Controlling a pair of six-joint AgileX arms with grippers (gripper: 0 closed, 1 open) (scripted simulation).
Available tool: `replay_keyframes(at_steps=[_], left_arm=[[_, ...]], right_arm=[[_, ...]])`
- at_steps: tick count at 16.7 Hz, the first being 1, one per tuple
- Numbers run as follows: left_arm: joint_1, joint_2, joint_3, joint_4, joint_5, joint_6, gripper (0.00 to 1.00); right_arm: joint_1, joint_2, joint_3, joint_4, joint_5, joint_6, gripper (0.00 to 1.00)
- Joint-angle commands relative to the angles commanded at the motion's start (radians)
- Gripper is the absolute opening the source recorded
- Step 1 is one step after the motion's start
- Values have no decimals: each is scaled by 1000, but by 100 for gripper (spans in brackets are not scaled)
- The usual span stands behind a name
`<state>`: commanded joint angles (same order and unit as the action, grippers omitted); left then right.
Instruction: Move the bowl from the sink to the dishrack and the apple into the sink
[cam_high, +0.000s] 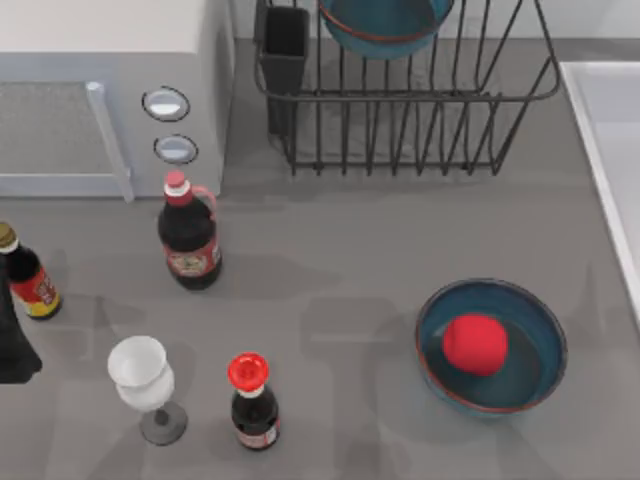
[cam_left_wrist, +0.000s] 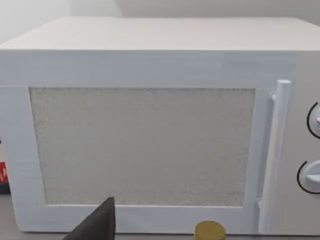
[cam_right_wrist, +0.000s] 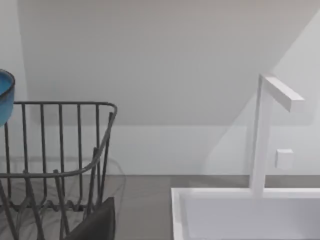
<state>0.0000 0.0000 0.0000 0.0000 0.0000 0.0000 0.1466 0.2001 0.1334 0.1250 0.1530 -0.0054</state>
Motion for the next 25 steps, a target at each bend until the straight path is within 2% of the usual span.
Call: replay_keyframes(at_steps=[3, 6, 25], left_arm=[[0, 0, 0, 0, 0, 0, 100], [0, 0, 0, 0, 0, 0, 100], [0, 0, 0, 0, 0, 0, 100]], right_arm=[[-101, -145, -96, -85, -105, 3, 100], [-147, -200, -133, -125, -153, 5, 100], [-147, -200, -133, -125, -153, 5, 100]])
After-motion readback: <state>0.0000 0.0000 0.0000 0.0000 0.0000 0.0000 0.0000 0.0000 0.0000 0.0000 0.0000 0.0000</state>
